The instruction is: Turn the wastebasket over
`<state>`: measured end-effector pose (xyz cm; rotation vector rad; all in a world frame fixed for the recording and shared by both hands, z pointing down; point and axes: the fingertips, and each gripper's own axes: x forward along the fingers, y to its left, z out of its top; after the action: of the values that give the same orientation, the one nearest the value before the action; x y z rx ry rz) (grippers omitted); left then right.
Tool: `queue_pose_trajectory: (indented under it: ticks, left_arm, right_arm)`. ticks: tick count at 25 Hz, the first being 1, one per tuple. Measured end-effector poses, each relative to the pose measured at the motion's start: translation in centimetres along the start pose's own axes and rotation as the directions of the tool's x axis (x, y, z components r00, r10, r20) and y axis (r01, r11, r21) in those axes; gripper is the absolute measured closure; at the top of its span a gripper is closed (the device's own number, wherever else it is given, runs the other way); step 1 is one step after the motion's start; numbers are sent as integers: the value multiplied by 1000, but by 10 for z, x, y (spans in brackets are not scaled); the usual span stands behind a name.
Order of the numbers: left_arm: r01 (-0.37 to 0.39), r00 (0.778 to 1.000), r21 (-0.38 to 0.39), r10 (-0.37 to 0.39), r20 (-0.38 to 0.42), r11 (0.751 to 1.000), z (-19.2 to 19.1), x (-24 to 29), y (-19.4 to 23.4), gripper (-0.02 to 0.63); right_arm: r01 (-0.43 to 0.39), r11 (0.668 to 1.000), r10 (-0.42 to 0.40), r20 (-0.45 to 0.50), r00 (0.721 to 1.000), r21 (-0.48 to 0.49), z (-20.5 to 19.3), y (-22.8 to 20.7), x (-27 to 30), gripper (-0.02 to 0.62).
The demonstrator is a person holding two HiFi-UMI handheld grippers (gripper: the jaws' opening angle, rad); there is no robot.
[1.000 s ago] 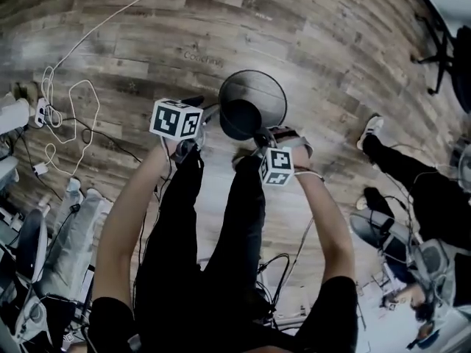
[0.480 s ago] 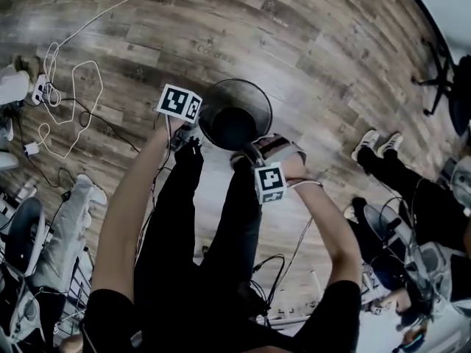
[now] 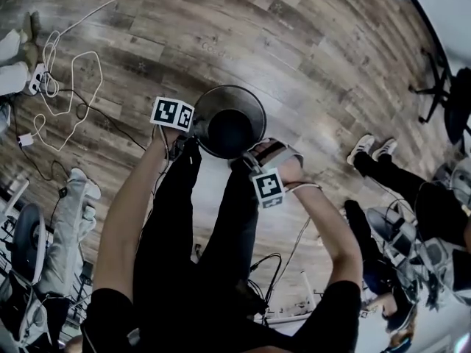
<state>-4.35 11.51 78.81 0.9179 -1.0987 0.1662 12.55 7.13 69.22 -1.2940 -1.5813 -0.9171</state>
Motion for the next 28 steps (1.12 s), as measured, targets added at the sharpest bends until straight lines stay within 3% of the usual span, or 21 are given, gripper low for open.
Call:
queue_pose_trajectory:
  ticks: [3, 7, 11, 15, 17, 18, 19, 20, 21, 23, 25, 26, 28]
  left_arm:
    - [39, 995, -103, -28, 99, 994, 2, -11, -5, 539]
    - [37, 977, -130, -9, 212, 991, 6, -27, -7, 545]
    - [43, 944, -151, 9, 329, 988, 11, -42, -5, 545]
    - [39, 900, -163, 36, 435, 986, 18, -59, 0, 545]
    - [12, 873, -159, 67, 484, 987, 23, -68, 7, 545]
    - [-7, 855, -152, 84, 511, 988, 26, -74, 10, 545]
    - [-27, 837, -144, 101, 537, 989, 30, -80, 14, 543]
    - [-48, 821, -137, 118, 558, 989, 33, -85, 18, 540]
    - [-67, 808, -134, 133, 574, 989, 36, -89, 22, 540]
    - [-91, 787, -135, 154, 597, 987, 42, -94, 34, 538]
    - [-94, 772, -145, 164, 614, 985, 45, -95, 48, 538]
    - [-92, 766, -149, 166, 621, 985, 46, -95, 55, 538]
    - [-84, 758, -155, 164, 631, 984, 48, -91, 67, 540]
  right_arm:
    - [-7, 1000, 7, 7, 1000, 0, -1, 4, 1, 545]
    - [24, 1000, -24, -7, 1000, -20, -2, 1, 2, 545]
    - [72, 997, -71, -33, 997, 15, -9, -9, 5, 539]
    - [137, 977, -137, -10, 991, 164, -14, -28, 2, 509]
    - [176, 932, -202, 53, 978, 316, -7, -48, -10, 452]
    - [194, 890, -248, 82, 965, 413, -5, -61, -18, 423]
    - [212, 828, -304, 99, 948, 519, -6, -76, -27, 418]
    - [225, 743, -366, 101, 925, 630, -11, -92, -36, 413]
    - [229, 630, -430, 88, 899, 742, -21, -107, -42, 408]
    - [180, 343, -525, 29, 850, 922, -49, -131, -45, 408]
    - [83, 62, -551, -36, 834, 995, -80, -141, -31, 408]
    - [31, -56, -546, -56, 836, 998, -93, -143, -18, 408]
    - [-84, -246, -538, -64, 841, 965, -111, -147, 11, 408]
